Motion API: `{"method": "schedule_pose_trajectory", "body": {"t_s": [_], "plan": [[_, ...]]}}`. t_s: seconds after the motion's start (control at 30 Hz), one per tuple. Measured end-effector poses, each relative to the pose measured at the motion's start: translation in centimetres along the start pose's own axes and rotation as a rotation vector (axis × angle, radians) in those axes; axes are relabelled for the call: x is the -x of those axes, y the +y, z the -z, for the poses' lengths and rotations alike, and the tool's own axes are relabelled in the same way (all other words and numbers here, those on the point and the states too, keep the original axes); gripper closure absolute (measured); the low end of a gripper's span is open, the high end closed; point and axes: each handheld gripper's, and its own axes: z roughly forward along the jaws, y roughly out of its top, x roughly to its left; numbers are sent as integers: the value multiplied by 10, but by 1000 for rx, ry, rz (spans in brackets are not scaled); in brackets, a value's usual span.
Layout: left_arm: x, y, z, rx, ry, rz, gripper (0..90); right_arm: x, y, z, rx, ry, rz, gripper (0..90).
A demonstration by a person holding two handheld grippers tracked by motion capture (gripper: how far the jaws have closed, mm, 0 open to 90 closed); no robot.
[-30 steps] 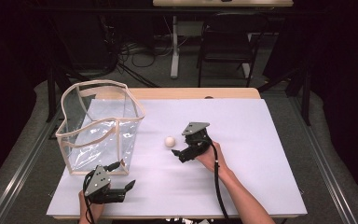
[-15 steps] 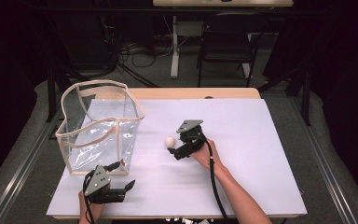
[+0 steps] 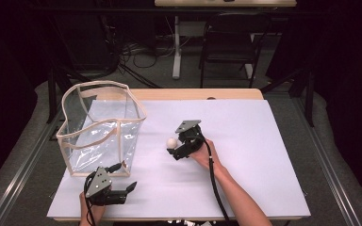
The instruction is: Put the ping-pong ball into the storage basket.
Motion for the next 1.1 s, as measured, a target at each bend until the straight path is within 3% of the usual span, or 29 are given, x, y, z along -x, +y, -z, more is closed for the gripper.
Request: {"method": "schedule_pose_trajectory", "body": {"t_s": [0.73, 1.1], "plan": [[0, 0, -1, 1, -3, 3, 159, 2, 4, -19, -36, 26, -23, 5], [0, 0, -1, 1, -3, 3, 159, 2, 2, -26, -70, 8, -27, 262]]}}
